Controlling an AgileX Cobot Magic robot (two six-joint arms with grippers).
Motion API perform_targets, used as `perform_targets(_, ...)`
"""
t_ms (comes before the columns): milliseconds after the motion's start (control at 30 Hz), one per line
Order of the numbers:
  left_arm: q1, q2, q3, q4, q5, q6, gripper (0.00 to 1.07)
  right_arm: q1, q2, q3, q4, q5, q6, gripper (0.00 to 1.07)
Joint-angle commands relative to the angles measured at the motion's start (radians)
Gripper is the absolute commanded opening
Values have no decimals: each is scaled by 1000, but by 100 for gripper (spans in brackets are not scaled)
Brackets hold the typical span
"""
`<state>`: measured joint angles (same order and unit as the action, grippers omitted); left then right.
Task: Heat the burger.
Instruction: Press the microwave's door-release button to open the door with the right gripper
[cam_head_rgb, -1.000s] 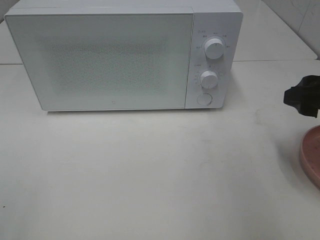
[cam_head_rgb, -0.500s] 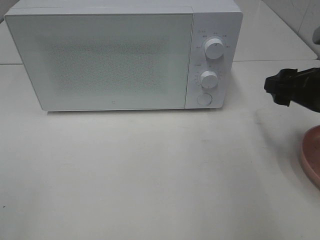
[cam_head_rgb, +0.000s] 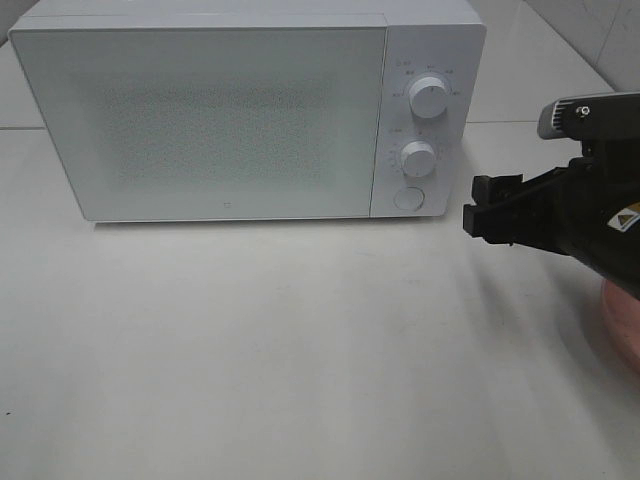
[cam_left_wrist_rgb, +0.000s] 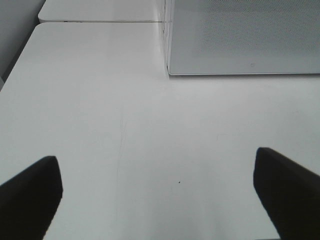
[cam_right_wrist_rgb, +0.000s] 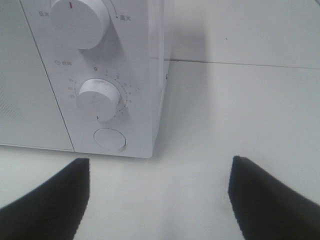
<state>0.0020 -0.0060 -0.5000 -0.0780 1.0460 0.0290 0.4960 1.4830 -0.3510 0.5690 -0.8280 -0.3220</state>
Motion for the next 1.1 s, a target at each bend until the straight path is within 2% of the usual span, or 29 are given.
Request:
perform_targets(33, 2, -19, 3, -4, -9, -3, 98, 87, 27, 27, 89, -149, -26, 74)
perform_targets(267, 2, -19, 3, -4, -9, -3, 98, 202, 98, 38, 168, -288, -26, 74)
perform_targets(300, 2, -19, 3, -4, -9, -3, 98, 241, 121, 38, 186, -326, -26, 74)
perform_targets(567, 2, -19, 3, -4, -9, -3, 98, 347, 207, 38, 203, -433, -25, 74)
perform_targets(1100, 2, -19, 3, -4, -9, -3, 98, 368, 270, 38, 199, -473, 172, 74)
